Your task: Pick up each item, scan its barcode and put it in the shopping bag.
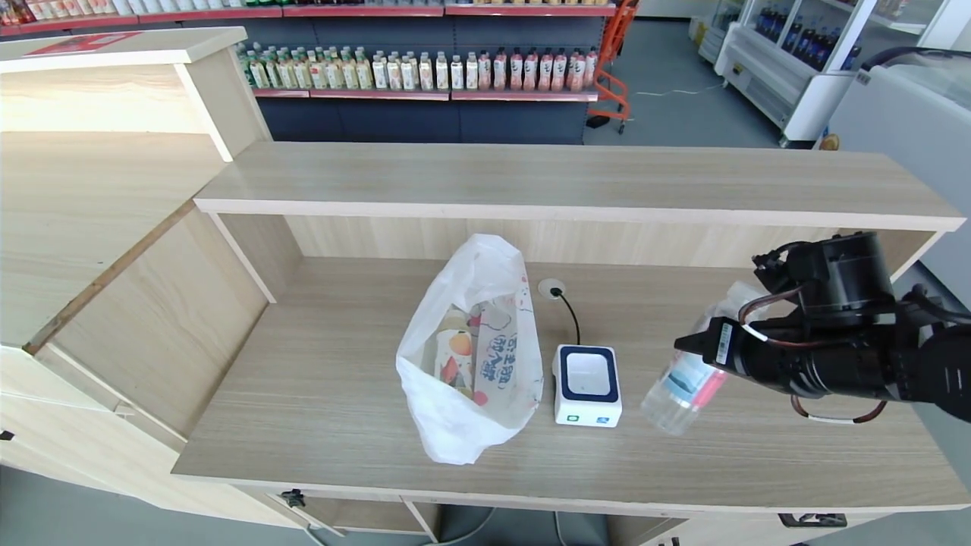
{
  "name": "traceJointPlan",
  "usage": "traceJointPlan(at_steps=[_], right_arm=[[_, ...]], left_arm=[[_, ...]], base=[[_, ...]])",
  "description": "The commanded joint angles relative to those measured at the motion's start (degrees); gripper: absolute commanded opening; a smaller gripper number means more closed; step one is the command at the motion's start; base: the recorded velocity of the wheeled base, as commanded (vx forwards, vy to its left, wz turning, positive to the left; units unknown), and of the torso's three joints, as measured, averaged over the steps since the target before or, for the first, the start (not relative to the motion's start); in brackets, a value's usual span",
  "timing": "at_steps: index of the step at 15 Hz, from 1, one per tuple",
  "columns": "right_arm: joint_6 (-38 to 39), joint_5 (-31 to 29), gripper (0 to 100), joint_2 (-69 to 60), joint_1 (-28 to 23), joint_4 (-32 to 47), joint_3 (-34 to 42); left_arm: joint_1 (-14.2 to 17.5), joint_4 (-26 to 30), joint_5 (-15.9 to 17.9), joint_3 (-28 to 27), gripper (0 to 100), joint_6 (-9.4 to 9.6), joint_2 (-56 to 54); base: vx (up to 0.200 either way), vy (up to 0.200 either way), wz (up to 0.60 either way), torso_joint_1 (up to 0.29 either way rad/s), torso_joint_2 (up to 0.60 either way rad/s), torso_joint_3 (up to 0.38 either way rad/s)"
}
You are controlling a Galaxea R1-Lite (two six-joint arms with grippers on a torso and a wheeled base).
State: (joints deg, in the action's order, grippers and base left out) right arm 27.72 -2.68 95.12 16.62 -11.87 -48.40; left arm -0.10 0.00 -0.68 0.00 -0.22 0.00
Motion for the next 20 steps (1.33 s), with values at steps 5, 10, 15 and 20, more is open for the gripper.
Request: traceJointPlan(at_steps=[5,10,15,20], right_arm=[[0.2,-2.1,0,10.3,4.5,0.1,-9.3],[0.1,-4.0,0,13.1,6.1,0.0,-11.9],[-0.1,-5.1,0,14.5,6.7,0.0,-13.6],[-0.1,-6.2,0,15.7,7.1,-0.1,-14.0]], left_arm=[[0.0,0.0,0.0,0.0,100,-0.04,0.1],[0.0,0.0,-0.1,0.0,100,-0.04,0.1],[0.0,0.0,0.0,0.0,100,-0.04,0.1],[0.0,0.0,0.0,0.0,100,-0.04,0.0]], base=[[0.0,0.0,0.0,0.0,0.0,0.0],[0.0,0.0,0.0,0.0,0.0,0.0],[0.0,0.0,0.0,0.0,0.0,0.0],[0.0,0.0,0.0,0.0,0.0,0.0]])
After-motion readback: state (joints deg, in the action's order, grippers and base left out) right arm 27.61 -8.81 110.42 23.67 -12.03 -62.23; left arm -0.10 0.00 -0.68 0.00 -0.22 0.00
